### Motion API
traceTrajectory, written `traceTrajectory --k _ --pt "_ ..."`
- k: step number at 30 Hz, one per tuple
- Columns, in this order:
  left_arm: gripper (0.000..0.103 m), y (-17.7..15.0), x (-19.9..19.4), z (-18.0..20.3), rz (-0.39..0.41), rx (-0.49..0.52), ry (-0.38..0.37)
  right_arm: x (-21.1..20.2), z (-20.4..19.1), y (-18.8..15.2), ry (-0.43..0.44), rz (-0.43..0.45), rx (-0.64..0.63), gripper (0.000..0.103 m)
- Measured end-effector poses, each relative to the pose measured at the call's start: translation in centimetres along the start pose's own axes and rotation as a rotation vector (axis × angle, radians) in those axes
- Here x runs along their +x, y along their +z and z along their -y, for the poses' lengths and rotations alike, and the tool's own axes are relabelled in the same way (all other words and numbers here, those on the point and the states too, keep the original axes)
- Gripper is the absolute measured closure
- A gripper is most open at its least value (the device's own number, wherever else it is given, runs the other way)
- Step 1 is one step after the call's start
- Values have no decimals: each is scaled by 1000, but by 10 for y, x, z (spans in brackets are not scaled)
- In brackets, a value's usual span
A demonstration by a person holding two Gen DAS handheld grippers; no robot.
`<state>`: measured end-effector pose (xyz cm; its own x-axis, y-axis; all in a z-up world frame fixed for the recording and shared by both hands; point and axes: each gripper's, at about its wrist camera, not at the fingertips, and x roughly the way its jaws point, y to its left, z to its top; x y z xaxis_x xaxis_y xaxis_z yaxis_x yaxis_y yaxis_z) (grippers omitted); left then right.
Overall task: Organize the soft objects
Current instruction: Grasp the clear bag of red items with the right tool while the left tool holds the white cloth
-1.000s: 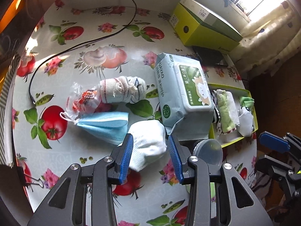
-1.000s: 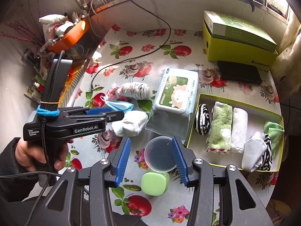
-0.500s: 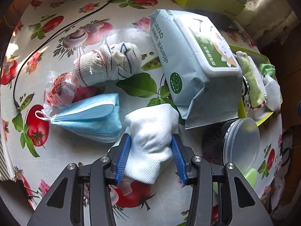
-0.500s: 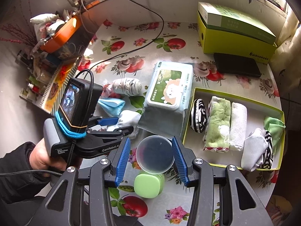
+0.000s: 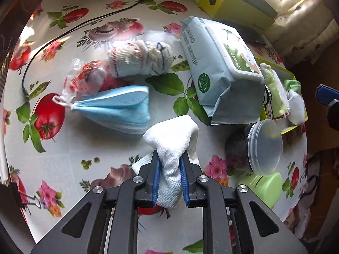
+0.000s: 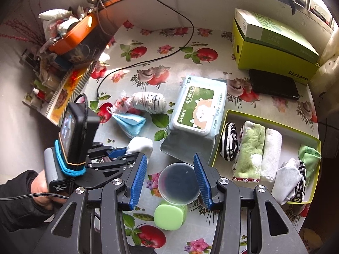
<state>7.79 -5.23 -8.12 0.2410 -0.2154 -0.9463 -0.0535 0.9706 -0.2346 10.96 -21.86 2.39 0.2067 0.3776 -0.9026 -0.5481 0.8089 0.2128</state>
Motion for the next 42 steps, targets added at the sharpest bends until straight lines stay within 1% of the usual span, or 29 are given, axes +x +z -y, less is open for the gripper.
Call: traceTrajectory --k 5,7,10,18,21,26,31,35,38,39,42 --pt "85 -13 -24 -37 43 -112 -9 12 -18 14 22 -9 -71 58" --pt "85 -16 -30 -50 55 -152 5 19 -28 21 30 -15 -105 58" --pt "85 -23 -37 -71 69 -213 3 31 -46 33 48 -23 -164 58" --pt "85 -34 -46 -101 103 -307 9 78 -92 74 91 -61 -294 58" --pt "85 -41 -48 -117 106 -350 13 99 -105 90 83 -84 -351 58" --pt "85 -49 -52 -135 122 -398 15 142 -120 111 60 -152 -440 58" --pt "85 -54 -55 -149 136 -431 11 179 -133 119 27 -220 -547 58" --pt "85 -56 -54 -154 136 -446 6 204 -134 119 -9 -296 -591 58" --pt "85 -57 -52 -155 133 -453 2 216 -136 113 -24 -341 -624 66" --pt "85 -57 -51 -156 131 -455 2 217 -136 111 -23 -338 -637 74" --pt "85 -56 -51 -156 129 -457 2 210 -135 111 -10 -313 -623 82"
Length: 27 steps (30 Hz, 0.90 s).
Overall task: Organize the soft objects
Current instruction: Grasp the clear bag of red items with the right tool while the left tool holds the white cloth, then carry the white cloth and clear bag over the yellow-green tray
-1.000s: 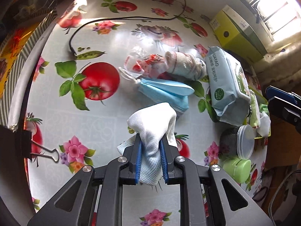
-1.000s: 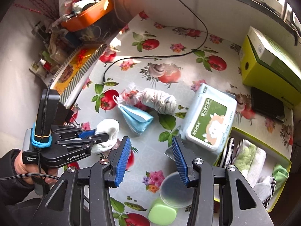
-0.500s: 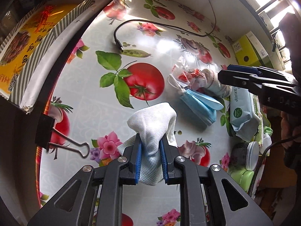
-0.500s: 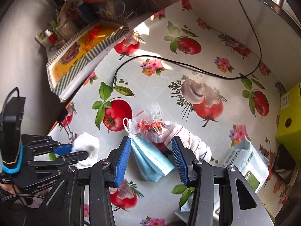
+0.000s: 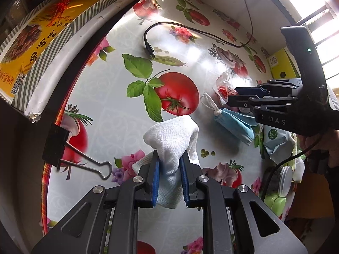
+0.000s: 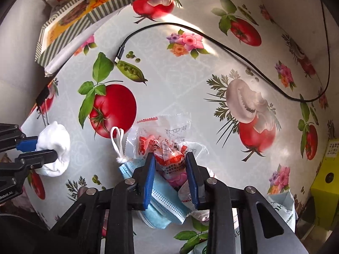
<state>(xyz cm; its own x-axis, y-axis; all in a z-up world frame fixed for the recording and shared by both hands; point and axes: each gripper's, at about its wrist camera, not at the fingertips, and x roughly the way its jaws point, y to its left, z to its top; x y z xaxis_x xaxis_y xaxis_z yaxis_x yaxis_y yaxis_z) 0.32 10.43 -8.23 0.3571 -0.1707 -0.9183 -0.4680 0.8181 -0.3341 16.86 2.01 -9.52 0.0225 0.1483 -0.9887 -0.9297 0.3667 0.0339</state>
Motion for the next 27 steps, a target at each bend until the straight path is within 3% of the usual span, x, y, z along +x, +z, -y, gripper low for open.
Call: traceTrajectory --k 15,27 --pt "85 11 -23 27 42 39 2 -89 3 -42 41 232 164 84" --pt "85 9 -49 80 66 154 -18 -145 0 -129 52 346 330 84"
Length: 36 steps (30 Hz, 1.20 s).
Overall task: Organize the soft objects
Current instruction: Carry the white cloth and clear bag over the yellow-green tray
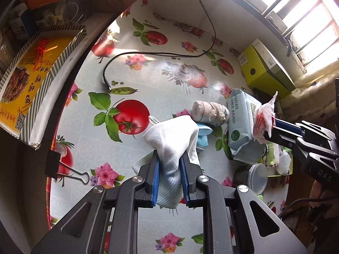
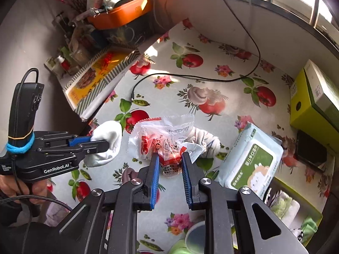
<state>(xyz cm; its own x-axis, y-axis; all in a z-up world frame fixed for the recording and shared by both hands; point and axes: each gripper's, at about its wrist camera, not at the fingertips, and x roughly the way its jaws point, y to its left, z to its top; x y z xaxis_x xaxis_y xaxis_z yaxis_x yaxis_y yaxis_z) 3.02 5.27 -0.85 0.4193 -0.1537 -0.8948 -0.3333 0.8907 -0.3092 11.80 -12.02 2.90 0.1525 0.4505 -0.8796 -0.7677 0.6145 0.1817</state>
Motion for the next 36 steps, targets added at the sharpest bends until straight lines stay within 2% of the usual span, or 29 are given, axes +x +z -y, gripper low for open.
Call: traceTrajectory --k 14,23,36 --pt "85 -5 -25 57 22 120 -30 -67 28 -61 -32 103 162 84" --pt "85 -13 -32 83 21 173 -44 -89 42 -94 -48 135 237 84" --pt "85 -17 -35 117 10 243 -63 -114 57 -123 -73 186 308 84"
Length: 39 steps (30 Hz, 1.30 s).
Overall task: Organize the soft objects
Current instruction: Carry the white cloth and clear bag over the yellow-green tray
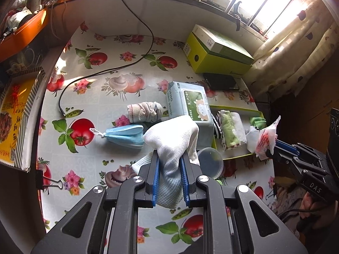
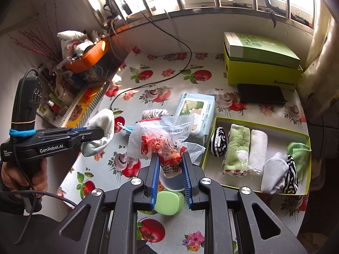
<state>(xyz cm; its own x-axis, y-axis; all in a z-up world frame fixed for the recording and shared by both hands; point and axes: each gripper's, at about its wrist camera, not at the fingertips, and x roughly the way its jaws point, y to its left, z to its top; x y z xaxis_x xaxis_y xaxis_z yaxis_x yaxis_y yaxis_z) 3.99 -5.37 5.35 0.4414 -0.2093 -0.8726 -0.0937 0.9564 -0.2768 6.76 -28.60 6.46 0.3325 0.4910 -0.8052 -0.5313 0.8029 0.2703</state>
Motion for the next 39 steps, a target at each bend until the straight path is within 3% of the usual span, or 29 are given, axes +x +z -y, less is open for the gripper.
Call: traceTrajectory --k 39 --pt "85 32 49 129 -93 248 -100 -34 114 -38 -97 55 252 84"
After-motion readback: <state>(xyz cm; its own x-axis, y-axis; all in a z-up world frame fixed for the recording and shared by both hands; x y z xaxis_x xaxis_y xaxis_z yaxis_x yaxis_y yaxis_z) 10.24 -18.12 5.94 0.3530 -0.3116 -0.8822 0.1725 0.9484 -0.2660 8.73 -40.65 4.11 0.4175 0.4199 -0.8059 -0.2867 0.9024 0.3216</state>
